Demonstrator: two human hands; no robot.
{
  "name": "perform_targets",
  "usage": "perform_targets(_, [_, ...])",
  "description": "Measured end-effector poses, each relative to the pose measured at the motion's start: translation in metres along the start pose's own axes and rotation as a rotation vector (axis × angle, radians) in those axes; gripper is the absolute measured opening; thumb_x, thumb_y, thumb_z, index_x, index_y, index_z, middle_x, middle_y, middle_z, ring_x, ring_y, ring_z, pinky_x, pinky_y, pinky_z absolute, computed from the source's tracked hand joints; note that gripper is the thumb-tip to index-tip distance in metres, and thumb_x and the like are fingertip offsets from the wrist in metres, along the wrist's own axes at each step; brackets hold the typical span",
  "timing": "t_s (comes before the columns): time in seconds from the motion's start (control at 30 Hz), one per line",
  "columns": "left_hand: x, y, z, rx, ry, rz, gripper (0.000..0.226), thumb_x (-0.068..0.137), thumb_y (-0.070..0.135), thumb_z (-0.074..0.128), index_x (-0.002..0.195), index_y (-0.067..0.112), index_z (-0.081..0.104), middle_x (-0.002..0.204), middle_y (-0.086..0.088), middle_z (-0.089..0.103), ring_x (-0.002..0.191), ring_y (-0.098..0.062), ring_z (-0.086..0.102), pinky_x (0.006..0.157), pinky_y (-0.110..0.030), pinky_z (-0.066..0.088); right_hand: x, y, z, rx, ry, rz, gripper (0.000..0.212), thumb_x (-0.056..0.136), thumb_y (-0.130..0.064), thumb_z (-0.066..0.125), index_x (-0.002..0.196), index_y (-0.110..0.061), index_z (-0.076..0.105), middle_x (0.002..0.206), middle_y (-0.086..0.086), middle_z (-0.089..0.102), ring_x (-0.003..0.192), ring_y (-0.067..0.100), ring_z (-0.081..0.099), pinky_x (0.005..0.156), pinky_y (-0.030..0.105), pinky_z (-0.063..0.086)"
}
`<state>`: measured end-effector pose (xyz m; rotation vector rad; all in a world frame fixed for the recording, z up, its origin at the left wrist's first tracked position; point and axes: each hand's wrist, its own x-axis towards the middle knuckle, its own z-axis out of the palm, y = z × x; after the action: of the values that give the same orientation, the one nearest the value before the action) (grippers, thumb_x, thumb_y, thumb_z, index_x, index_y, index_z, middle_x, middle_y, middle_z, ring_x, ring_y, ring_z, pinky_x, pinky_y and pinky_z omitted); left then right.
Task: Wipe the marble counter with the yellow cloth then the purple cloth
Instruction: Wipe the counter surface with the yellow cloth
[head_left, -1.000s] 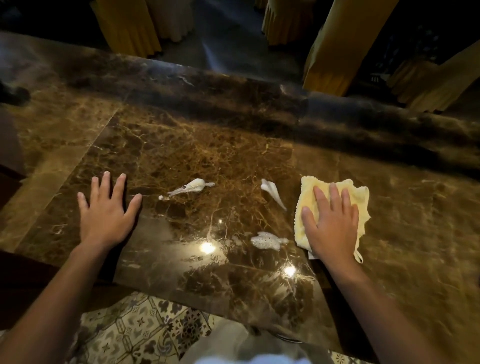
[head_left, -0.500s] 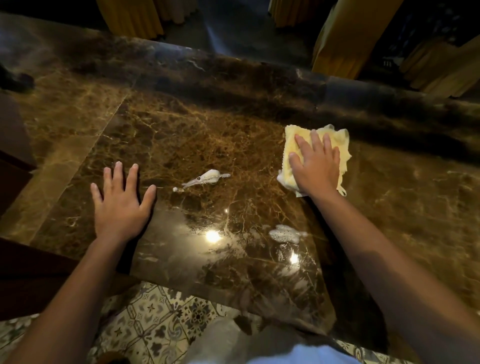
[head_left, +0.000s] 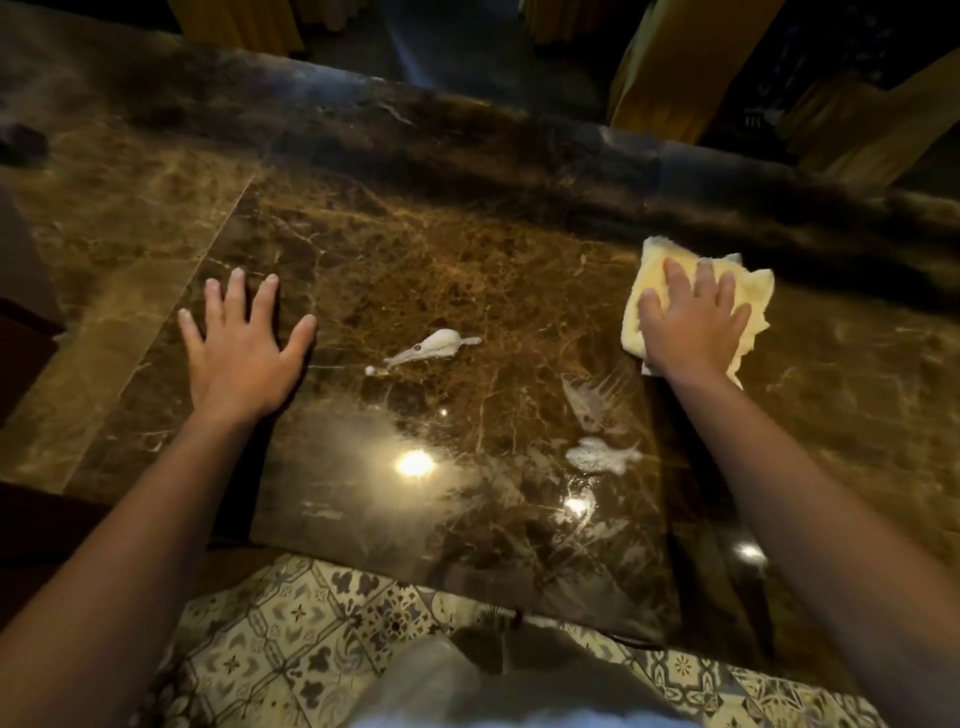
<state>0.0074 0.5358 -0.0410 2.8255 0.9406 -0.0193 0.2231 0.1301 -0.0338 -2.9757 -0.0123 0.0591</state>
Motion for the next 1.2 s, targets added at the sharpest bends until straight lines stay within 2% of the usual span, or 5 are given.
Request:
perform_targets(0.1, [0.000,0.000,0.000,0.000,0.011,-0.002,0.076,0.098,0.070,0.025,0.161,0.028,0.023,0.174,-0.008,0.012,0.161,-0.029,0.002,0.125,-0.058,-0.002,-0.004,-0.042,0.005,-0.010,-0.029,-0.002,0.066,0.099,-0.056,0.030,0.156,-0.024,0.031,0.168,0.012,0.019,0.155,0.040,0.010,0.122,0.065,0.009])
perform_targets(0.4, [-0.001,0.005,-0.004,0.005,-0.004,-0.018,0.077,0.098,0.071,0.023,0.162,0.029,0.022,0.174,-0.007,0.012,0.161,-0.029,0.003,0.126,-0.057,0.000,-0.089,-0.061,0.008,-0.027,-0.152,-0.554,0.064,0.099,-0.061,0.024,0.158,-0.035,0.026,0.170,0.004,0.016,0.157,0.030,0.006,0.124,0.059,0.008])
perform_targets(0.7, [-0.025,0.009,-0.001,0.004,-0.002,0.031,0.074,0.100,0.067,0.025,0.162,0.028,0.023,0.174,-0.006,0.014,0.161,-0.028,0.004,0.127,-0.056,0.002,-0.017,0.070,-0.018,0.020,-0.101,-0.186,0.060,0.102,-0.057,0.027,0.158,-0.034,0.026,0.170,0.004,0.016,0.157,0.031,0.007,0.124,0.060,0.008])
perform_targets(0.97, [-0.023,0.009,0.001,0.001,0.027,0.036,0.073,0.100,0.067,0.028,0.162,0.028,0.024,0.173,-0.006,0.015,0.161,-0.028,0.006,0.127,-0.054,0.003,-0.142,0.048,0.000,-0.019,-0.097,-0.352,0.060,0.100,-0.057,0.028,0.156,-0.036,0.031,0.169,0.004,0.019,0.157,0.031,0.008,0.124,0.057,0.007])
perform_targets(1.2, [-0.021,0.009,-0.002,0.071,0.067,0.147,0.066,0.102,0.057,0.034,0.156,0.019,0.038,0.167,-0.020,0.029,0.159,-0.036,0.007,0.123,-0.063,0.001,-0.072,-0.002,0.004,0.005,-0.076,-0.345,0.058,0.101,-0.055,0.027,0.155,-0.036,0.032,0.169,0.003,0.022,0.156,0.030,0.012,0.124,0.057,0.010])
